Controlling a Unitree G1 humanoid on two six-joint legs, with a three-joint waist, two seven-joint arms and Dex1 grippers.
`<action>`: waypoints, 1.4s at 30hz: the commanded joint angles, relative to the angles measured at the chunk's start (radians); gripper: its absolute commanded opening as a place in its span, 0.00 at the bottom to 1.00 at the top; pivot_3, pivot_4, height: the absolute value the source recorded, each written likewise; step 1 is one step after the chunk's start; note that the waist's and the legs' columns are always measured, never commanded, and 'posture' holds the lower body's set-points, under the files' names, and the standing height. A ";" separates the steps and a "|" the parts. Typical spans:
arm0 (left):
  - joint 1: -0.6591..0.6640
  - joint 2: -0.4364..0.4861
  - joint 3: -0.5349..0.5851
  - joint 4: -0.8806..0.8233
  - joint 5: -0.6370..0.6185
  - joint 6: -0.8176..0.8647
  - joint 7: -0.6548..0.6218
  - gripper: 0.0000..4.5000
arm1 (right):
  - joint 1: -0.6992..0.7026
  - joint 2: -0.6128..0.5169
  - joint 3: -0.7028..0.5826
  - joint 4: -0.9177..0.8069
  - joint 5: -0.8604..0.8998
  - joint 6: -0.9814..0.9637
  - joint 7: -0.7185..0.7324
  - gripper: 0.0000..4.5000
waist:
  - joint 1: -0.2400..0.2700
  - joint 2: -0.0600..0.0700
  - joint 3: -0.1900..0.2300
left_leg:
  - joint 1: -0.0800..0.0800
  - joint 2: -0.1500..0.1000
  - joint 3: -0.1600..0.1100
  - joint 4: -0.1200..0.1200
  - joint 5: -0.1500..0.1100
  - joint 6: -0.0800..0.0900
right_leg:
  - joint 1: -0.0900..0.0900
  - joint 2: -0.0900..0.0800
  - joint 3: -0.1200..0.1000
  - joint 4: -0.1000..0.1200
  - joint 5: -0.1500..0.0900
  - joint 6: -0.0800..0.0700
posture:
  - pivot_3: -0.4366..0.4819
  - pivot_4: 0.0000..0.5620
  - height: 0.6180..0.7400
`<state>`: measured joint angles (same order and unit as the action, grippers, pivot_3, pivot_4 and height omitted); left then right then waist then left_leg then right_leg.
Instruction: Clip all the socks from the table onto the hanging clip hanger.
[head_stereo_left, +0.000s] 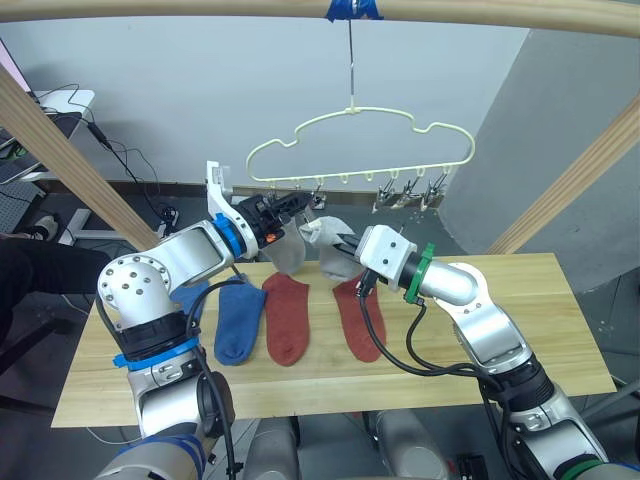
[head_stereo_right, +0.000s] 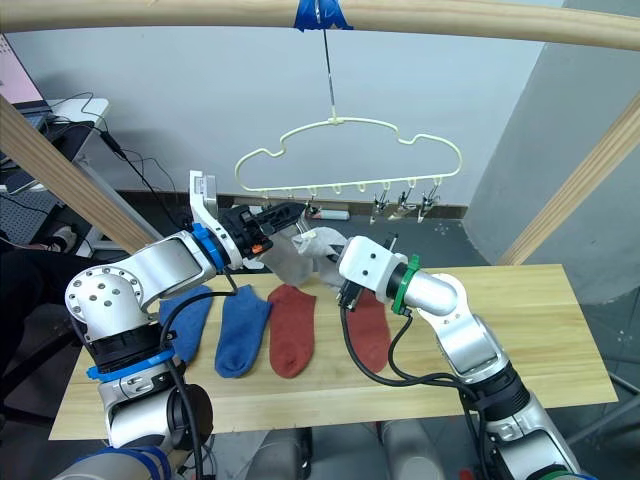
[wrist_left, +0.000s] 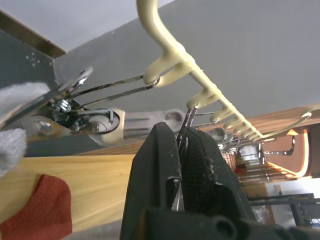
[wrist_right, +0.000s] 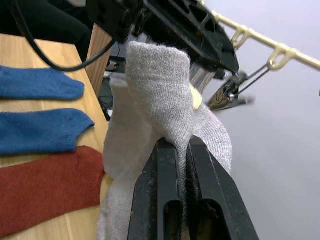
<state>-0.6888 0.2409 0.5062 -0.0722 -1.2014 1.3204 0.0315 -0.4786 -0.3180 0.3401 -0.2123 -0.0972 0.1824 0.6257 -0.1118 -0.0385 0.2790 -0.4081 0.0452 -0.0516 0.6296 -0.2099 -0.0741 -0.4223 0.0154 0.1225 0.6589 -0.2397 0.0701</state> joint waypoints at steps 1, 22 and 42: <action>0.009 0.005 -0.009 -0.018 -0.044 -0.006 0.012 0.03 | -0.022 0.014 -0.011 -0.016 -0.002 -0.018 -0.017 0.01 | 0.000 0.000 0.000 | 0.000 0.000 0.000 0.000 0.000 0.000 | 0.000 0.000 0.000 0.000 0.000 0.000 | 0.39 0.47 1.00; 0.037 0.126 -0.057 -0.081 -0.132 -0.077 -0.040 0.70 | -0.035 0.048 -0.002 0.042 0.005 -0.022 -0.016 0.00 | 0.004 0.000 0.000 | -0.008 0.000 -0.001 0.000 0.000 0.000 | -0.008 0.000 -0.001 0.000 0.000 0.000 | 0.41 0.47 1.00; 0.359 0.388 -0.285 -0.437 0.100 -0.268 -0.329 1.00 | 0.194 -0.063 -0.132 -0.089 0.190 0.200 0.080 0.99 | 0.030 0.000 0.000 | -0.016 0.000 0.001 0.000 0.000 -0.001 | -0.017 -0.001 0.000 0.000 0.000 -0.001 | 0.35 0.45 1.00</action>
<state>-0.3495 0.6390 0.2364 -0.4569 -1.1472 1.1149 -0.2759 -0.3100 -0.3696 0.2531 -0.2260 0.0510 0.3523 0.7040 -0.0813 -0.0381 0.2791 -0.4251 0.0454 -0.0506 0.6293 -0.2101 -0.0747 -0.4404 0.0145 0.1227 0.6587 -0.2401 0.0689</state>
